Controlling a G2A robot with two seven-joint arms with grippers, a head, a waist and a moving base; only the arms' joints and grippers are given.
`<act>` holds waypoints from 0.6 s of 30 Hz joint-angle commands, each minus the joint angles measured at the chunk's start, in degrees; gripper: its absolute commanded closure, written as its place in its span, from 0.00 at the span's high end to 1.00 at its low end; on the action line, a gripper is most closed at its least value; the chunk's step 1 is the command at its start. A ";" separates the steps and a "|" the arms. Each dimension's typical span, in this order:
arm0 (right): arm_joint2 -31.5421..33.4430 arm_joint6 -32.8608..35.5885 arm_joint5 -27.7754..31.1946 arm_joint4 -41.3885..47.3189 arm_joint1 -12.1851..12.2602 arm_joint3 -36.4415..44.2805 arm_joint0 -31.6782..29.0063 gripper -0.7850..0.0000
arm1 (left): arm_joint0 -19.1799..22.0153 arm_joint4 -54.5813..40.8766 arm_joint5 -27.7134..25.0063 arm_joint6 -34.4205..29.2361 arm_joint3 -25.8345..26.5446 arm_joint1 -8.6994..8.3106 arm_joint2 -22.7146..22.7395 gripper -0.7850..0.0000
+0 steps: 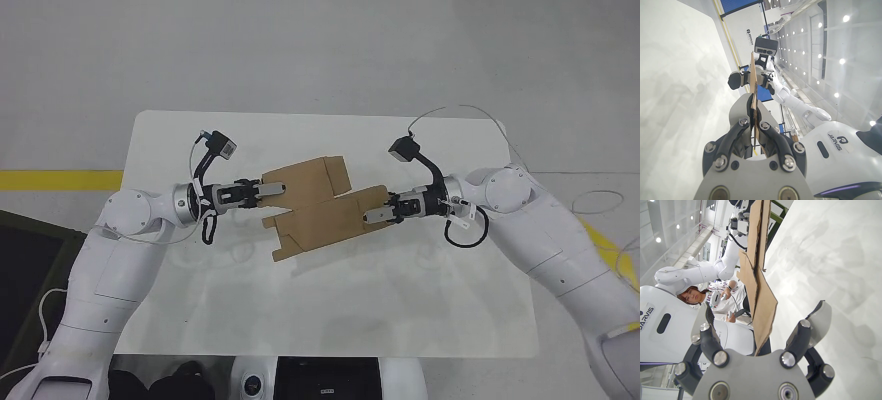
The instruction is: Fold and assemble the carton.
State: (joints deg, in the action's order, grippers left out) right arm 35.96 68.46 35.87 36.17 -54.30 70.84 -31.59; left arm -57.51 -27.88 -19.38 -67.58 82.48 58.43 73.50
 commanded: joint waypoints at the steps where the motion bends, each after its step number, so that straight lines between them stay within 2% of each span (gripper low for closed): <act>1: 0.07 0.02 -0.02 -0.01 -0.02 -0.01 -0.03 0.82 | 0.00 0.01 -0.01 0.00 0.01 0.00 0.01 0.00; 3: 0.07 0.02 -0.02 -0.01 -0.02 -0.01 -0.03 0.71 | 0.00 0.01 -0.01 0.00 0.01 0.00 0.01 0.00; 7: 0.07 0.02 -0.02 -0.01 -0.02 -0.01 -0.03 0.58 | 0.00 0.01 -0.01 0.00 0.01 0.00 0.01 0.00; 12: 0.07 0.02 -0.02 -0.01 -0.02 -0.01 -0.03 0.55 | 0.00 0.01 -0.01 0.00 0.01 0.00 0.01 0.00; 13: 0.07 0.02 -0.02 -0.01 -0.02 -0.01 -0.03 0.56 | 0.00 0.01 -0.01 0.00 0.01 0.00 0.01 0.00; 14: 0.07 0.02 -0.02 -0.01 -0.02 -0.01 -0.03 0.63 | 0.00 0.01 -0.01 0.00 0.01 0.00 0.01 0.00; 15: 0.07 0.02 -0.02 -0.01 -0.02 -0.01 -0.03 0.85 | 0.00 0.01 -0.01 0.00 0.01 0.00 0.01 0.00; 16: -0.24 -0.02 0.02 -0.26 0.00 0.45 0.15 1.00 | 0.15 0.63 -0.25 0.02 0.17 -0.01 -0.06 0.00; 18: -0.72 -0.40 0.40 -0.60 0.05 0.64 0.40 1.00 | 0.44 3.07 -0.74 1.67 -0.23 -0.03 -0.12 0.00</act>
State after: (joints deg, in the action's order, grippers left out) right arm 35.42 68.15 36.17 35.72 -54.27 71.33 -31.29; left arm -57.23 -26.91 -19.79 -67.01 82.48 58.41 73.42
